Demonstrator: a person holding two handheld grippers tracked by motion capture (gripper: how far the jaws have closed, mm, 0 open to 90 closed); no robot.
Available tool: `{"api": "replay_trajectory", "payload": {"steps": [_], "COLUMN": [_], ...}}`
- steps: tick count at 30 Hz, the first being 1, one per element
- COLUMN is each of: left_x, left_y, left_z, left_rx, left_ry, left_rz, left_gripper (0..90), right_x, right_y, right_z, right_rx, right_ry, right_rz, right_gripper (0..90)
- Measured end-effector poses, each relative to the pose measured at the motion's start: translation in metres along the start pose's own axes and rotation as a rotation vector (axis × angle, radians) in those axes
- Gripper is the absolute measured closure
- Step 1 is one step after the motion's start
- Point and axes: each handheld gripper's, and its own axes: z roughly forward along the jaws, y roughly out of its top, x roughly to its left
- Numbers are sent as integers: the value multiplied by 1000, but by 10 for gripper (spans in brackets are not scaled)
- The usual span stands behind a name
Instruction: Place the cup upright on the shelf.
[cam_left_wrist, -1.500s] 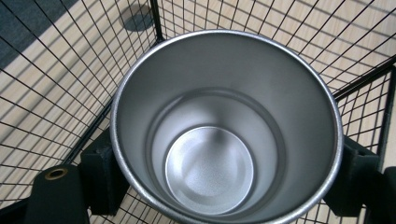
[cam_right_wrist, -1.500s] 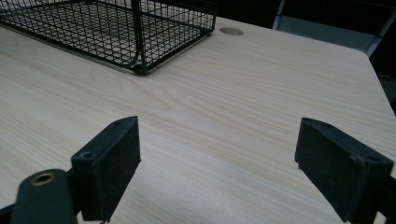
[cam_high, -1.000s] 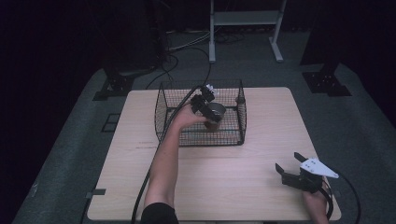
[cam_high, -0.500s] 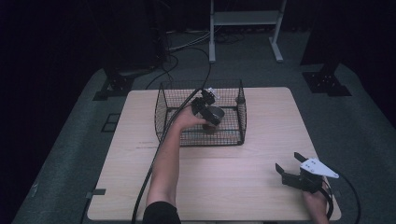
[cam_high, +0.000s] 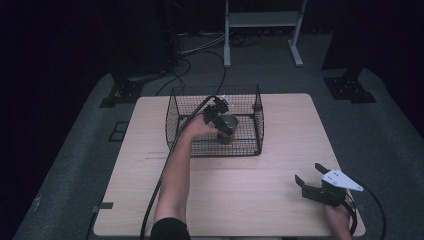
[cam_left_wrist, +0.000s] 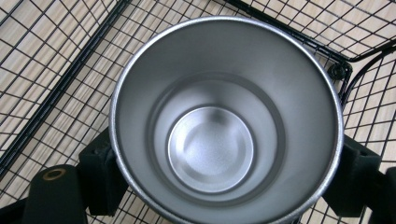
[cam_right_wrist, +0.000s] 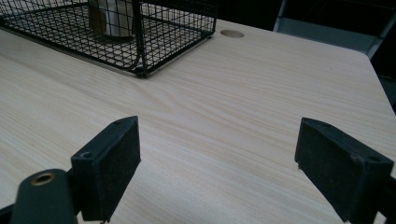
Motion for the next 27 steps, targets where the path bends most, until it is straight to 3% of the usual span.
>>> {"api": "replay_trajectory", "payload": {"steps": [4, 27], "left_x": [1, -4], "left_y": [-2, -7], "left_z": [0, -3], "left_rx": [-5, 7], "left_ry": [-13, 14], "left_rz": [-6, 8], "left_gripper": [163, 119], "right_x": [0, -1], "right_y": [0, 0], "right_z": [0, 0], "right_rx": [0, -3], "right_ry": [-4, -3], "right_rz": [2, 8], "right_gripper": [135, 135]}}
